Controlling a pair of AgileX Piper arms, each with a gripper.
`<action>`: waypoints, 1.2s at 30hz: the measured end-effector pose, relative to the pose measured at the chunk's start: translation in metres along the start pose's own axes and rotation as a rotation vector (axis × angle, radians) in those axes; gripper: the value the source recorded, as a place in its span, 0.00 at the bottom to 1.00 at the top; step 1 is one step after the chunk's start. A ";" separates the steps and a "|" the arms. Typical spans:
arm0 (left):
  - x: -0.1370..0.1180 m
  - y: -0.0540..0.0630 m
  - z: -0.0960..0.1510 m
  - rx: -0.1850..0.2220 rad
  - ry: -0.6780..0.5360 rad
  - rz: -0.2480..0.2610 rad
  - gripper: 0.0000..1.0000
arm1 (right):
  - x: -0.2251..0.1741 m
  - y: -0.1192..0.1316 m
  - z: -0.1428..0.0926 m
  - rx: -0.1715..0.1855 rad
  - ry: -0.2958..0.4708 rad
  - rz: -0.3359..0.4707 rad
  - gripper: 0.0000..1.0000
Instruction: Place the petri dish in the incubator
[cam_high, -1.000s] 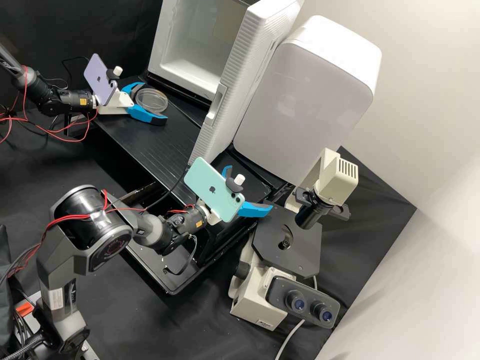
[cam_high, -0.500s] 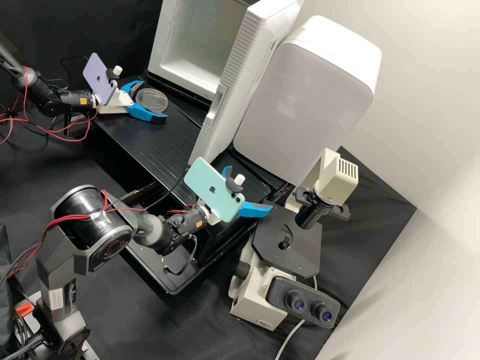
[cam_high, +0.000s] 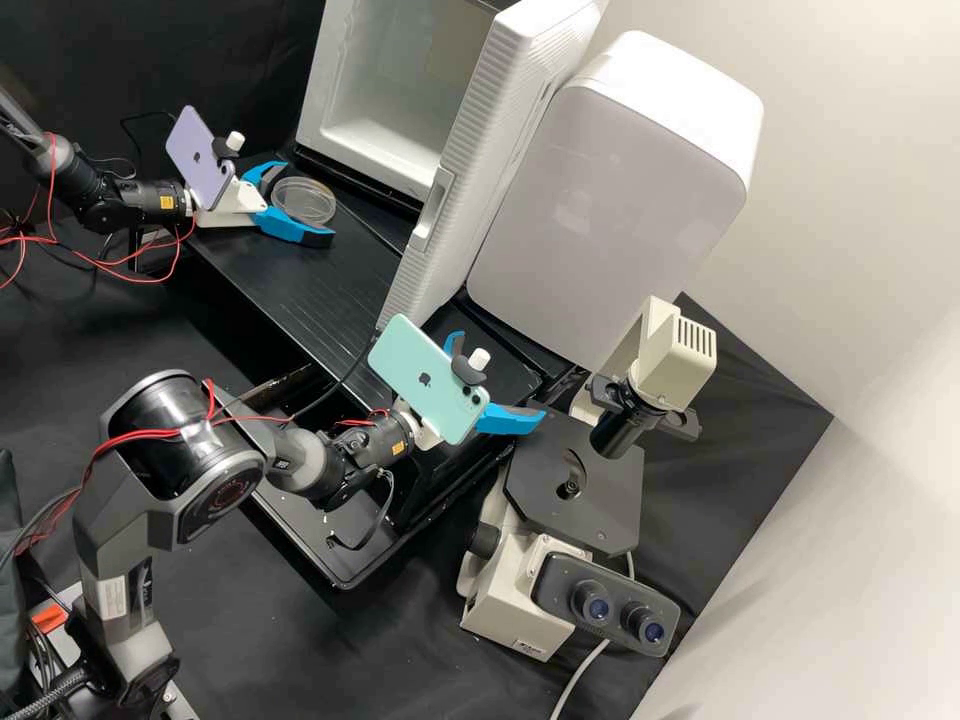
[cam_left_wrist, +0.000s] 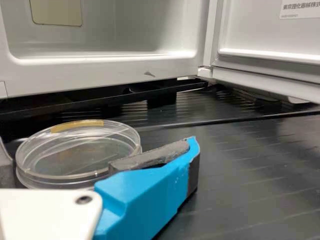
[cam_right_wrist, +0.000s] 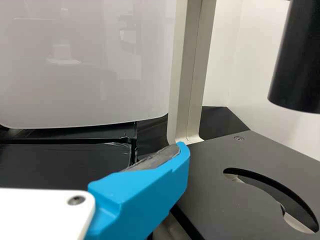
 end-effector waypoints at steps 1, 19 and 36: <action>0.000 0.000 0.000 0.000 0.000 0.000 0.00 | 0.000 0.000 0.000 0.000 0.000 0.000 1.00; 0.000 0.000 0.001 0.007 -0.003 0.004 0.00 | 0.000 0.000 0.000 0.000 0.000 0.000 1.00; 0.000 0.001 0.001 0.006 -0.002 0.007 0.00 | 0.000 0.000 0.000 0.000 0.000 0.000 1.00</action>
